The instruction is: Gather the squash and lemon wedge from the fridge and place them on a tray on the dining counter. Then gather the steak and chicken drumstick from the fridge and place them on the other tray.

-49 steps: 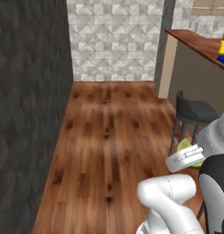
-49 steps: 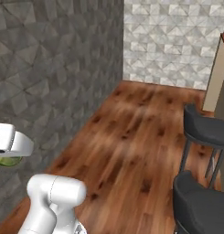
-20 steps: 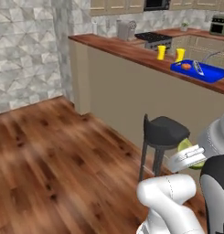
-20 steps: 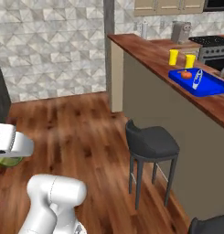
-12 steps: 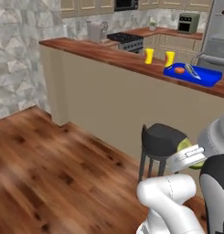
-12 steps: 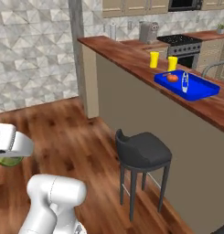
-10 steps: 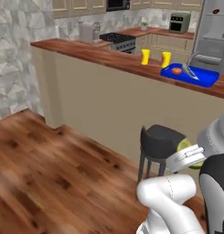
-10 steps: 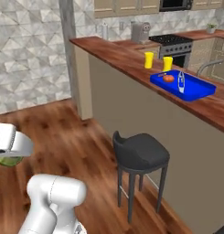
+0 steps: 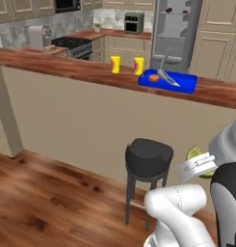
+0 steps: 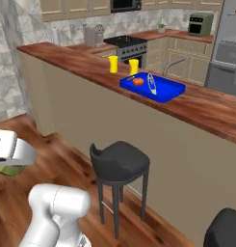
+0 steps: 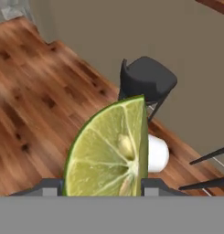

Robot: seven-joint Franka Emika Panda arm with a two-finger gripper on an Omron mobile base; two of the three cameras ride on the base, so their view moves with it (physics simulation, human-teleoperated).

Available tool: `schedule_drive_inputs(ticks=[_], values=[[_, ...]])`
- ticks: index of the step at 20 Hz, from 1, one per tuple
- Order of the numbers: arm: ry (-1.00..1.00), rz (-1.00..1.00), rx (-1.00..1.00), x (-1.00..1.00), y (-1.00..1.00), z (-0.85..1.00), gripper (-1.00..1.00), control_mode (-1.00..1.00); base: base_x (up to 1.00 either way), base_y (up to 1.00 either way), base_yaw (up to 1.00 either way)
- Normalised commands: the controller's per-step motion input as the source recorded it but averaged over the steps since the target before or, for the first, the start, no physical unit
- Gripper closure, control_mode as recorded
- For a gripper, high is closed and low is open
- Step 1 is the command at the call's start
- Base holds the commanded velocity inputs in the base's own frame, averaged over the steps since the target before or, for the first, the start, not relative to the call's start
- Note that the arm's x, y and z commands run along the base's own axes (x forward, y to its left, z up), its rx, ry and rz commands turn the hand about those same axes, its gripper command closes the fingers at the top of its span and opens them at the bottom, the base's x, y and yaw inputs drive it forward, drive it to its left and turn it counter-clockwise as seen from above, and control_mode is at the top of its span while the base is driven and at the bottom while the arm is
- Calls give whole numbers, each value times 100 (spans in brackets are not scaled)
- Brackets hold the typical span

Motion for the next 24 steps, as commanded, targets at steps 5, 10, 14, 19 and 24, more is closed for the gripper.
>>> schedule_drive_inputs(ticks=[5,10,14,19,24], values=[[0,0,0,0,0,0,100,100,59,7,-47],[0,0,0,0,0,0,100,100,65,22,-45],[0,0,0,0,0,0,100,100,57,31,-45],[0,0,0,0,0,0,100,100,44,28,-44],[0,0,0,0,0,0,100,100,50,34,-40]])
